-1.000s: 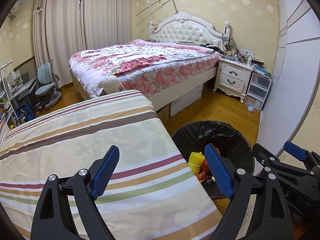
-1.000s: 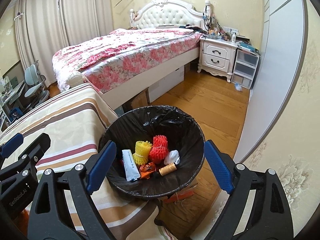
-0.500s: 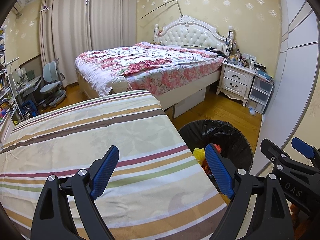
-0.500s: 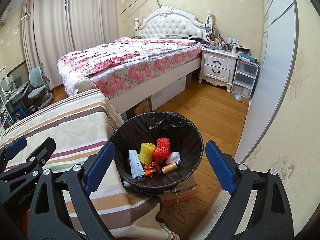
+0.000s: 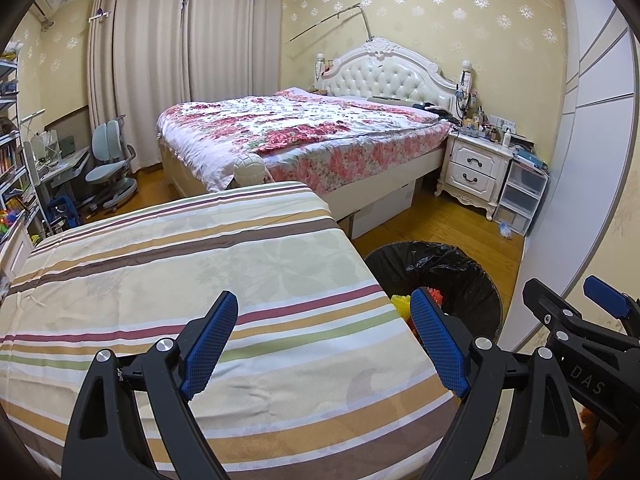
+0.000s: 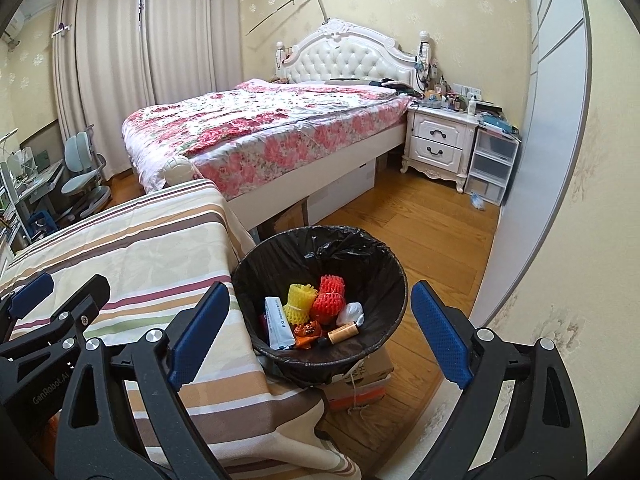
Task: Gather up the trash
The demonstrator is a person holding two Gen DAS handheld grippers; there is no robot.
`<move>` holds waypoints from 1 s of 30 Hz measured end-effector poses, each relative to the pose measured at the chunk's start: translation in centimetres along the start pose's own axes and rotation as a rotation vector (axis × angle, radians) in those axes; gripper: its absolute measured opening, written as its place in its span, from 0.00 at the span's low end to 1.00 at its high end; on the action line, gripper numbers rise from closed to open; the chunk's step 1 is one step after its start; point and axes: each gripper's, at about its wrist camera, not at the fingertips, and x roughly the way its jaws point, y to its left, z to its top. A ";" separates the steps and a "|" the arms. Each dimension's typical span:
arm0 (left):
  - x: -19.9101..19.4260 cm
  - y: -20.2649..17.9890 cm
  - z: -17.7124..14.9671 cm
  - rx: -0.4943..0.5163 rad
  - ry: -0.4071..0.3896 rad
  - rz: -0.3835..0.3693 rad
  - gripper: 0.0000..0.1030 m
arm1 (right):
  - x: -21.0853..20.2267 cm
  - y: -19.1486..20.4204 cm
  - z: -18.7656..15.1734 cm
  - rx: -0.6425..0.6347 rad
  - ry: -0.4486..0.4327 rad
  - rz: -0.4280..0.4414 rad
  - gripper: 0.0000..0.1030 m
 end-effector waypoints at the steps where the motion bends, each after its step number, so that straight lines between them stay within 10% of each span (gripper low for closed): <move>1: -0.1 0.0 0.0 0.000 -0.001 0.001 0.83 | 0.0 0.1 0.0 -0.001 0.000 0.000 0.87; 30: -0.8 0.1 -0.3 0.000 -0.003 0.000 0.83 | 0.5 0.6 -0.6 -0.010 0.014 0.002 0.87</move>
